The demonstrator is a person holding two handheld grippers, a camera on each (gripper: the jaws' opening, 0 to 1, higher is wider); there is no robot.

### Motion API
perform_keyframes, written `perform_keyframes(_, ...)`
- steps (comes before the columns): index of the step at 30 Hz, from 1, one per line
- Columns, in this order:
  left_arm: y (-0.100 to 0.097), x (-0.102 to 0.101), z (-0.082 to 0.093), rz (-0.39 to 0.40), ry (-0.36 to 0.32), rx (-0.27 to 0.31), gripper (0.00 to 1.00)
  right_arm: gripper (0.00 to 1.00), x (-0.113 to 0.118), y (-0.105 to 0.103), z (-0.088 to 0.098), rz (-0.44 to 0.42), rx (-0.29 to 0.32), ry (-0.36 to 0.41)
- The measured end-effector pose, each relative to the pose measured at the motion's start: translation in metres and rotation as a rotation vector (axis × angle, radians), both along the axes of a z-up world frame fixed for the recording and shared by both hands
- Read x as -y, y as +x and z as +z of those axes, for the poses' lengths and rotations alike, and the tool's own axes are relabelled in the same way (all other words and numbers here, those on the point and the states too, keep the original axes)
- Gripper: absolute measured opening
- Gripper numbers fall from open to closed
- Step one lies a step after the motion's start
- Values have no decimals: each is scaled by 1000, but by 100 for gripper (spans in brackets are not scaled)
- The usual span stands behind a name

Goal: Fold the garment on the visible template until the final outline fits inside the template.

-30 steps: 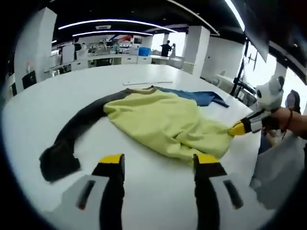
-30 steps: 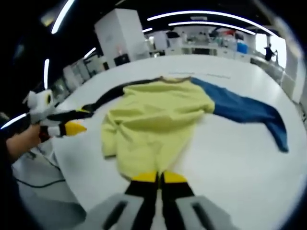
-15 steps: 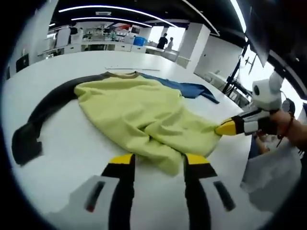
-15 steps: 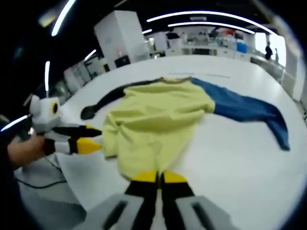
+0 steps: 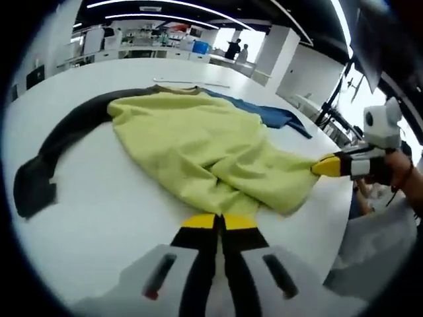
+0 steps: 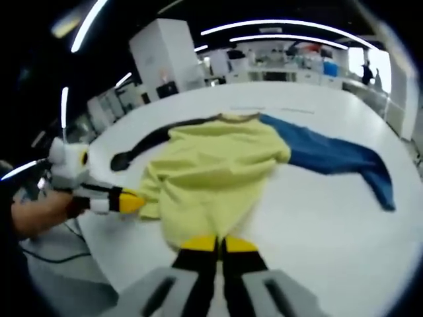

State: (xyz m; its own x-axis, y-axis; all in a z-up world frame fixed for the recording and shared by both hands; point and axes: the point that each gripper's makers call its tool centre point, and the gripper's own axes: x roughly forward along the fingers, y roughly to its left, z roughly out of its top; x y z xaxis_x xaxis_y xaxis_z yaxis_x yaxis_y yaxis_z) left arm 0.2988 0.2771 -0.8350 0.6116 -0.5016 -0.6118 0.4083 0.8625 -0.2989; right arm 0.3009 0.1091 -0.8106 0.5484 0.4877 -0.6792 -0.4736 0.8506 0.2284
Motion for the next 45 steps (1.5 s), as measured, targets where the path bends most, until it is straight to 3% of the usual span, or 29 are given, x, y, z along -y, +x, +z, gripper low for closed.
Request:
perform_keyframes(5, 2, -7, 16, 8, -16, 29, 0, 0, 8, 5, 12, -14, 24, 4)
perform_keyframes(7, 2, -10, 29, 6, -27, 45, 0, 0, 13, 9, 18, -35, 49, 1)
perform_keyframes(15, 0, -37, 59, 45, -77, 74, 0, 0, 40, 14, 46, -88, 110, 1)
perform_keyframes(18, -6, -40, 67, 55, -123, 51, 0, 0, 40, 7, 49, -100, 77, 58)
perform_keyframes(21, -14, -40, 66, 50, -123, 20, 0, 0, 39, -5, 46, -90, 35, 51)
perform_keyframes(24, -22, -34, 66, 46, -125, -1, 0, 0, 37, -16, 43, -75, 11, 49)
perform_keyframes(30, -23, -10, 83, 25, -173, 20, 0, 0, 39, -33, 24, -41, -34, -10)
perform_keyframes(37, -6, 29, 93, 28, -250, 26, 0, 0, 38, -42, 11, -29, -67, -33)
perform_keyframes(45, 14, 65, 89, 19, -288, 12, 0, 0, 43, -42, 8, -35, -74, -40)
